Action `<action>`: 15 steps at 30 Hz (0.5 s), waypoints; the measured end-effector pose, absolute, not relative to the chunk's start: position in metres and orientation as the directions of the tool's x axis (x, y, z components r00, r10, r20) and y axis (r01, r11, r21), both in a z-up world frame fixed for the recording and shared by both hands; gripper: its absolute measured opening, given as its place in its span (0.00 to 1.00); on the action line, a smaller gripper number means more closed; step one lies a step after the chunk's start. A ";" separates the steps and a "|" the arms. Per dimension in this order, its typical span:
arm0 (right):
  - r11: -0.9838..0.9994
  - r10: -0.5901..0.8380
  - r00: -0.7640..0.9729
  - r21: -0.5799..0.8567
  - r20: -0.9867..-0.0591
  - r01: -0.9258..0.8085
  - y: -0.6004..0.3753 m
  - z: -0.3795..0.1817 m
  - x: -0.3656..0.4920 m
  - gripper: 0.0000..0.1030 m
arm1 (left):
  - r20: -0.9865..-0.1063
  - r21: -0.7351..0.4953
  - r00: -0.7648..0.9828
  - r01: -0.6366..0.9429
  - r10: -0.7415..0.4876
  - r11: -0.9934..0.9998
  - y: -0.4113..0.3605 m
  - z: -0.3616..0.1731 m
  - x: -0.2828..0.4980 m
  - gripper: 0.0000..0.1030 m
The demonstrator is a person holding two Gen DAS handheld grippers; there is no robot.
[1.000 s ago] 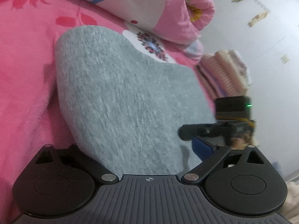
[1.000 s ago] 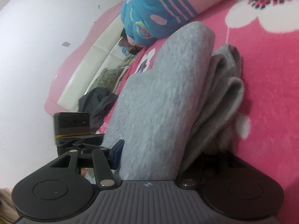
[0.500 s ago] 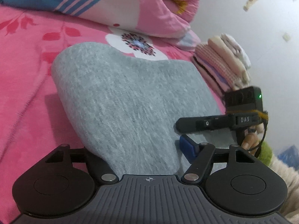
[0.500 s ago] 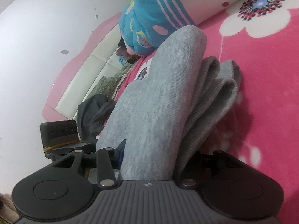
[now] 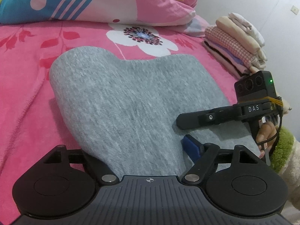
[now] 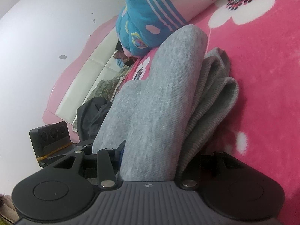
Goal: Fold clothes
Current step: 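Grasp the folded grey garment's ends with the left gripper while the right gripper grips its folded side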
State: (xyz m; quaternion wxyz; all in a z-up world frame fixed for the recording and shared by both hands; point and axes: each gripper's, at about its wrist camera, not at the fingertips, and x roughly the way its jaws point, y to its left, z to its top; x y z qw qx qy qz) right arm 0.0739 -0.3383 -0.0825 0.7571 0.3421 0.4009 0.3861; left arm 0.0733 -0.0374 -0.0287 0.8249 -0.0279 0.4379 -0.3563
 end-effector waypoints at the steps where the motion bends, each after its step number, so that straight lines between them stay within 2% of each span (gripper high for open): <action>1: 0.468 0.859 0.379 0.826 -0.343 -0.313 -0.338 -0.083 0.074 0.47 | -0.703 -0.356 0.364 0.564 -0.611 0.745 -0.037 -0.029 0.073 0.76; 15: 0.462 0.863 0.379 0.825 -0.335 -0.324 -0.340 -0.086 0.072 0.47 | -0.709 -0.343 0.381 0.549 -0.593 0.763 -0.041 -0.030 0.072 0.83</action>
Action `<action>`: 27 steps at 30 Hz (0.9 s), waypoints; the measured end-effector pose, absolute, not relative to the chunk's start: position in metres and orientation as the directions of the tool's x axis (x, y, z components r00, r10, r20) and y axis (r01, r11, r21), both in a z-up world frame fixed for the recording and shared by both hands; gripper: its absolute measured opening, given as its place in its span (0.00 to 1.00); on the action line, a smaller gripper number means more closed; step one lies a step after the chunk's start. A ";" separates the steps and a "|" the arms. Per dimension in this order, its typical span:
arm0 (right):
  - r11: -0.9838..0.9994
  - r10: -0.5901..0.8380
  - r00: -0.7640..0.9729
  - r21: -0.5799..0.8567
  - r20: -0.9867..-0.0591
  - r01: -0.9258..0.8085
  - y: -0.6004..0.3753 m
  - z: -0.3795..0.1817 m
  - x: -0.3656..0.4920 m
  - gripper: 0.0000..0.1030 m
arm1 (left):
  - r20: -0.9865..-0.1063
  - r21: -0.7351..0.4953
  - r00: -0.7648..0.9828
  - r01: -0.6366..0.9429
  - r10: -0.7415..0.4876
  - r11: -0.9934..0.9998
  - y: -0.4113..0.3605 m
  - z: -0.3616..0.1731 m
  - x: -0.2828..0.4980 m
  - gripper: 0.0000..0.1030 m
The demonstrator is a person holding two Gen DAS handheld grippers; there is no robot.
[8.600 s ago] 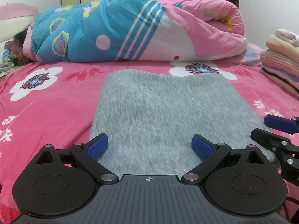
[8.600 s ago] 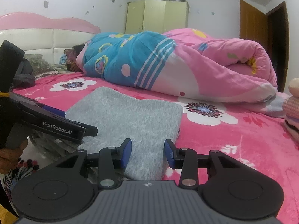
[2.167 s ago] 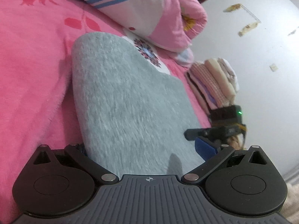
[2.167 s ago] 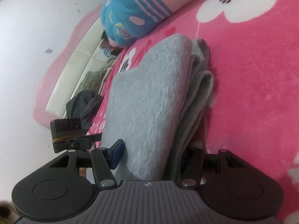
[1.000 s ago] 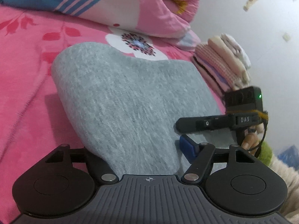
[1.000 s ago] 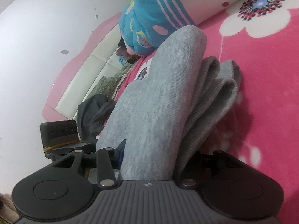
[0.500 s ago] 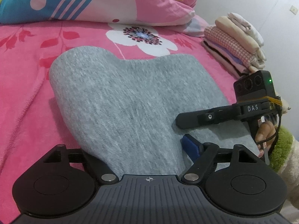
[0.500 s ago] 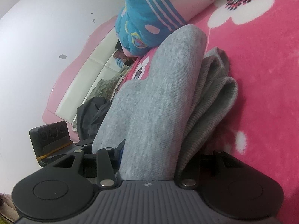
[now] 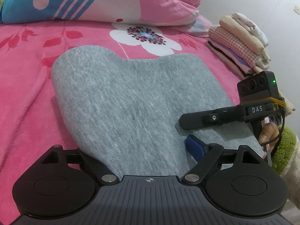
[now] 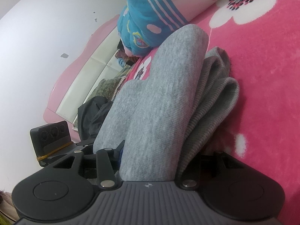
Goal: Fold clothes
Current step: 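Grasp the folded grey garment's ends with the left gripper while the right gripper grips its folded side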
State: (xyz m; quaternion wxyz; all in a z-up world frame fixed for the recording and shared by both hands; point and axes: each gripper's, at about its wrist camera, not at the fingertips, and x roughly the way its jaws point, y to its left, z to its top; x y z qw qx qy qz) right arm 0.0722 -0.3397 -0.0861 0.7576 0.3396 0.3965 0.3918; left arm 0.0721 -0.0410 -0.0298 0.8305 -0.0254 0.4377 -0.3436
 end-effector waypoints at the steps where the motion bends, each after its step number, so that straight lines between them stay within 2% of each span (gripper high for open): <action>1: 0.462 0.863 0.379 0.825 -0.334 -0.325 -0.339 -0.086 0.072 0.47 | -0.710 -0.341 0.382 0.548 -0.591 0.764 -0.041 -0.030 0.072 0.83; 27: 0.468 0.857 0.396 0.820 -0.330 -0.328 -0.335 -0.089 0.072 0.47 | -0.698 -0.325 0.414 0.544 -0.584 0.774 -0.041 -0.033 0.069 0.86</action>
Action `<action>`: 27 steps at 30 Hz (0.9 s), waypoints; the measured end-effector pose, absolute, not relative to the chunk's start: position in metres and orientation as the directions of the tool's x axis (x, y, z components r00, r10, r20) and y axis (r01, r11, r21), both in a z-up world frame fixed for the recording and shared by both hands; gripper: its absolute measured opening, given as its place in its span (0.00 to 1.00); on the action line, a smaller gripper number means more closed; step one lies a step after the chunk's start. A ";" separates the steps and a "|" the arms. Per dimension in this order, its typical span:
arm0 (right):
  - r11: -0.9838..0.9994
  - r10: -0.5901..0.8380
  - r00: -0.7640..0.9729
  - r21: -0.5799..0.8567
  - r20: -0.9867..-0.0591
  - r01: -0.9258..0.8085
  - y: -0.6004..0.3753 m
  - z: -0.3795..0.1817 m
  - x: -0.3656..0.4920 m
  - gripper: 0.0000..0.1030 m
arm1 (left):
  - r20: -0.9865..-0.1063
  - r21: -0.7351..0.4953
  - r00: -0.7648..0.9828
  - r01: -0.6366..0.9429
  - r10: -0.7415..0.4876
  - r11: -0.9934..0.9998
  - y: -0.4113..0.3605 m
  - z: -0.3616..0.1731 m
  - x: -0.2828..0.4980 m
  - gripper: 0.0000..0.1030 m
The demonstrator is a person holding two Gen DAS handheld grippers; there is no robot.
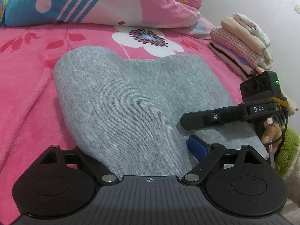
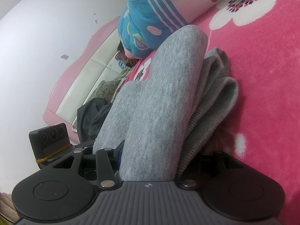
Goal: Fold clothes
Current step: 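Grasp the folded grey garment's ends with the left gripper while the right gripper grips its folded side, then lift the folded grey garment with both grippers and carry it to the clothes stack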
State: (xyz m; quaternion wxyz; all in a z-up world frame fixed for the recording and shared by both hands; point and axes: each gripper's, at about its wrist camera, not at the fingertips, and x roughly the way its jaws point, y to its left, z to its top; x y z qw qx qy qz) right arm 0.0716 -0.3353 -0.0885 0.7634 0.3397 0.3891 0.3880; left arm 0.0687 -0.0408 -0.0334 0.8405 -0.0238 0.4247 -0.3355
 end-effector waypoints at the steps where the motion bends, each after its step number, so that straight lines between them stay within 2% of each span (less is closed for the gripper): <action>1: 0.469 0.856 0.397 0.820 -0.331 -0.328 -0.335 -0.088 0.072 0.47 | -0.696 -0.326 0.416 0.543 -0.585 0.774 -0.041 -0.033 0.068 0.86; 6: 0.489 0.842 0.413 0.814 -0.348 -0.312 -0.332 -0.085 0.070 0.48 | -0.681 -0.325 0.431 0.546 -0.592 0.772 -0.039 -0.034 0.065 0.84; 14: 0.552 0.800 0.450 0.780 -0.396 -0.295 -0.323 -0.066 0.061 0.47 | -0.633 -0.385 0.436 0.539 -0.640 0.749 -0.029 -0.023 0.056 0.73; 18: 0.573 0.789 0.466 0.753 -0.400 -0.324 -0.317 -0.048 0.048 0.47 | -0.585 -0.442 0.432 0.540 -0.686 0.717 -0.023 -0.010 0.046 0.73; 27: 0.599 0.756 0.546 0.718 -0.361 -0.355 -0.348 0.000 -0.003 0.47 | -0.495 -0.474 0.373 0.641 -0.785 0.604 -0.054 0.042 0.013 0.73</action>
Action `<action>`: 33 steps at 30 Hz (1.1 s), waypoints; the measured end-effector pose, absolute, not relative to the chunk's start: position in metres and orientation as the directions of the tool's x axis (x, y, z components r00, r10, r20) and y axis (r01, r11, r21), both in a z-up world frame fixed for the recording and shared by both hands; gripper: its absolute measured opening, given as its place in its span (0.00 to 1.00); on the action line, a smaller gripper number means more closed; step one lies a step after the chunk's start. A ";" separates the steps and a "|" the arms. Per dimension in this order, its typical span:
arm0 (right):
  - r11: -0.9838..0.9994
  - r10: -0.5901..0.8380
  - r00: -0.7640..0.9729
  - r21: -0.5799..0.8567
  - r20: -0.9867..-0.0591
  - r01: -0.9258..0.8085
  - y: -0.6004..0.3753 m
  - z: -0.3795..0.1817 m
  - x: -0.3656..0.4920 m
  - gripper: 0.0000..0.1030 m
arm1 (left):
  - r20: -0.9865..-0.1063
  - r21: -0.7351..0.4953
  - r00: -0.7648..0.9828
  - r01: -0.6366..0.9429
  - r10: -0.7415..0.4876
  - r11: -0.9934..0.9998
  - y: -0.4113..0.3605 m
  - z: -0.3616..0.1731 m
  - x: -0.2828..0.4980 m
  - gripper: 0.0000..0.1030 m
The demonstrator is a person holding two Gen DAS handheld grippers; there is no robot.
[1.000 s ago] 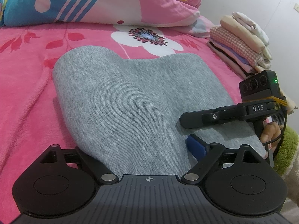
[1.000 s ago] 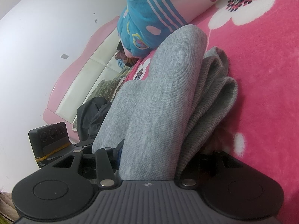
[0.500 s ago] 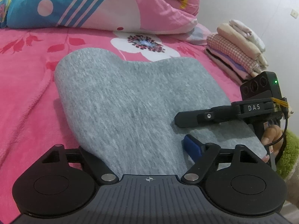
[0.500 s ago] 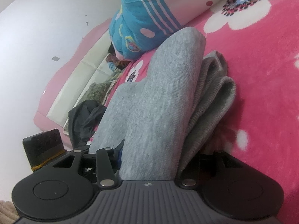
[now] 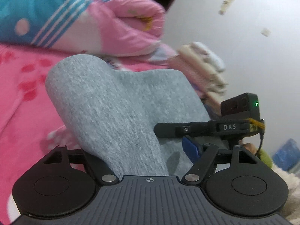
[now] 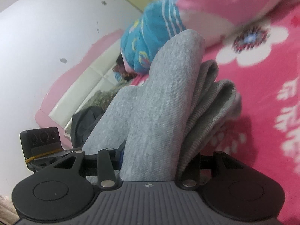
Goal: Fold clothes
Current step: 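Lift the folded grey garment with both grippers and carry it to the clothes stack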
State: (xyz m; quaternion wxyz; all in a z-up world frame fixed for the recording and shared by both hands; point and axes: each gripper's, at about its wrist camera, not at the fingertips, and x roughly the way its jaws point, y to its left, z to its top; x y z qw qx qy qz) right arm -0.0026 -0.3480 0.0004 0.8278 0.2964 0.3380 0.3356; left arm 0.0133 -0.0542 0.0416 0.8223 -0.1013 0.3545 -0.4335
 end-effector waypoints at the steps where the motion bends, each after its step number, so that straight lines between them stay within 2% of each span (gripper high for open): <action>1: 0.606 0.747 0.565 0.709 -0.351 -0.361 -0.357 0.009 -0.011 0.47 | -0.485 -0.471 0.360 0.660 -0.797 0.585 -0.063 0.049 0.010 0.73; 5: 0.647 0.694 0.650 0.663 -0.309 -0.377 -0.403 0.050 -0.052 0.47 | -0.429 -0.453 0.296 0.747 -0.853 0.487 -0.111 0.082 -0.004 0.73; 10: 0.761 0.560 0.777 0.548 -0.286 -0.347 -0.487 0.108 -0.118 0.47 | -0.332 -0.451 0.161 0.838 -0.929 0.306 -0.212 0.116 -0.020 0.74; 12: 0.807 0.497 0.818 0.501 -0.291 -0.313 -0.525 0.126 -0.141 0.47 | -0.290 -0.441 0.112 0.866 -0.951 0.237 -0.259 0.121 -0.025 0.74; 16: 0.878 0.377 0.869 0.422 -0.321 -0.225 -0.607 0.147 -0.176 0.47 | -0.212 -0.514 0.023 0.848 -0.977 0.131 -0.355 0.109 -0.026 0.74; 19: 0.901 0.325 0.873 0.398 -0.364 -0.169 -0.662 0.144 -0.184 0.47 | -0.171 -0.595 -0.030 0.800 -0.985 0.079 -0.422 0.091 -0.022 0.74; 23: 0.912 0.283 0.847 0.400 -0.450 -0.092 -0.728 0.131 -0.171 0.47 | -0.173 -0.653 -0.064 0.754 -0.983 0.066 -0.485 0.069 -0.014 0.74; 30: 0.896 0.347 0.765 0.432 -0.542 -0.101 -0.800 0.093 -0.121 0.48 | -0.210 -0.686 -0.072 0.722 -0.975 0.095 -0.543 0.033 0.015 0.74; 33: 0.862 0.397 0.731 0.499 -0.554 -0.090 -0.818 0.066 -0.108 0.50 | -0.222 -0.702 -0.079 0.705 -0.972 0.102 -0.550 0.016 0.020 0.74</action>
